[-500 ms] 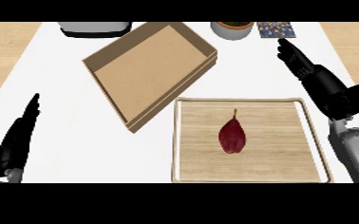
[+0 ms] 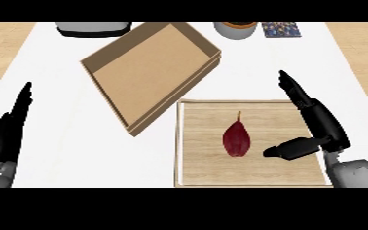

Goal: Pick the pear from the tray and place it in the cardboard box

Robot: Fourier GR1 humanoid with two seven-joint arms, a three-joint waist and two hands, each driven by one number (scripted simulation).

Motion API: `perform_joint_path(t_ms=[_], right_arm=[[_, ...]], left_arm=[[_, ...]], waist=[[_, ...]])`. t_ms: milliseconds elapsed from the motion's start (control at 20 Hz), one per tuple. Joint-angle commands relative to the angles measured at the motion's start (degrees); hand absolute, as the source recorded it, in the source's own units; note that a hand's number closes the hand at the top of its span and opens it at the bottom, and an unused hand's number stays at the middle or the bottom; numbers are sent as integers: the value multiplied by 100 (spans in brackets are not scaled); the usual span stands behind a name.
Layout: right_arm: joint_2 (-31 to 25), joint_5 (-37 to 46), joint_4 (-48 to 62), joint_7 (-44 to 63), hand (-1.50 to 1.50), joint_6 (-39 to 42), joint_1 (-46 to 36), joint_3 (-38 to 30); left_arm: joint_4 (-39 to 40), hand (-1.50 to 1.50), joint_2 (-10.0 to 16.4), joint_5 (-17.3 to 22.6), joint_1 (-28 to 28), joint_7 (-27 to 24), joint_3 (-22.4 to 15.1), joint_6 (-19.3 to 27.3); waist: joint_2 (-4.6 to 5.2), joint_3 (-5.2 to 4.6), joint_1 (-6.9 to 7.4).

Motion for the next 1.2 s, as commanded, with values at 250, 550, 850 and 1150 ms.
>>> perform_joint_path(t_ms=[250,550,850,1150], right_arm=[[1021,-1061,1496,-3032,-150,748,1008,-561],[119,242,2591,-3633,-150,494,379,-652],[-453,1317,2289,-2537,-150,578,-262,121],[-879,1817,1847,-1333,-150,1377,-762,664]], left_arm=[[160,0,-193,-45,-194,-145,16,-129],[292,0,-436,-287,-399,19,-36,-110],[501,0,-298,-274,-494,-70,116,-357],[338,0,-458,-379,-369,-61,129,-222]], waist=[[44,31,37],[31,21,81],[31,10,93],[10,6,81]])
